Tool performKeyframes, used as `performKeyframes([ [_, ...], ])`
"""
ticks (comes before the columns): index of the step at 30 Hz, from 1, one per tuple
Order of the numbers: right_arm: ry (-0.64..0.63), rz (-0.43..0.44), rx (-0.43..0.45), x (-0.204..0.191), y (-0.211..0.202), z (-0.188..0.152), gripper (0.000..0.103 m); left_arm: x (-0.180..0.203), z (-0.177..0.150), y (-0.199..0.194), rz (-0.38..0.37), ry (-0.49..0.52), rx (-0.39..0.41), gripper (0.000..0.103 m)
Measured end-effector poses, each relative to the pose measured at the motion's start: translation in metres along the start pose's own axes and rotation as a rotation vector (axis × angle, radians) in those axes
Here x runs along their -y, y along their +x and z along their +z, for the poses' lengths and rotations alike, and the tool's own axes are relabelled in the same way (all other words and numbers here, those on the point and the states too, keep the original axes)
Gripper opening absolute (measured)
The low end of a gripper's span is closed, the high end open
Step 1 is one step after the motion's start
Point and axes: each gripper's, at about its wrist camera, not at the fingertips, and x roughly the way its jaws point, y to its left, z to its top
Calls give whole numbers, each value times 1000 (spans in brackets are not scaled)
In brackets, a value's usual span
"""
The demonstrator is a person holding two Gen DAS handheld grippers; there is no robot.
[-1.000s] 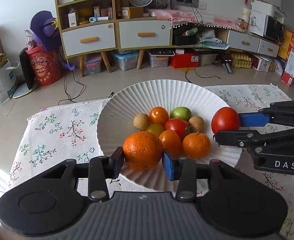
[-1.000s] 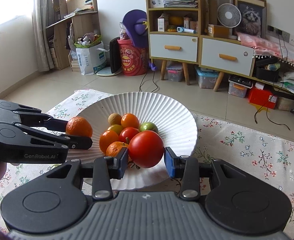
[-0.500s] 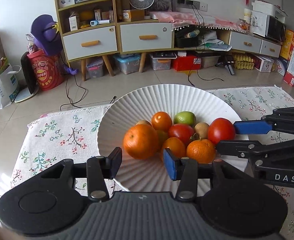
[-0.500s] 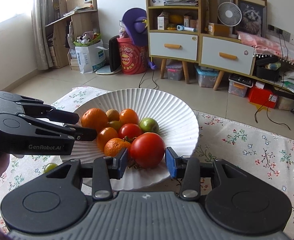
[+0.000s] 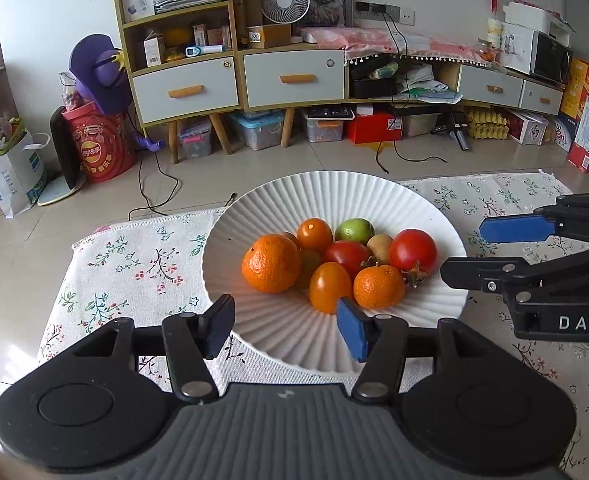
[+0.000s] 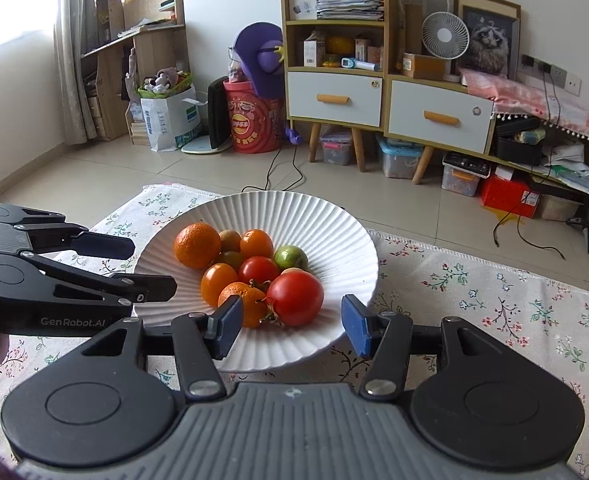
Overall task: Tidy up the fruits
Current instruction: 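Carry the mandarin and red tomato into the white bowl and open both grippers, then withdraw both tools from the bowl back over the kiwis and green plums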
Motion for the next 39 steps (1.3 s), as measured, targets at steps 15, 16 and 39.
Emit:
performKeyframes([
  [15,12,-29,-21,-8,-27,-7,60,1,-14,-37,2,-48,-13,68],
  [16,11,-29,-22,-9,-28,-7,60,1,-15,-39,3,-49,-15,69],
  [39,82,-65,-26,-9,-44,-35,102,3,-50,-54,71,-64,-61,98],
])
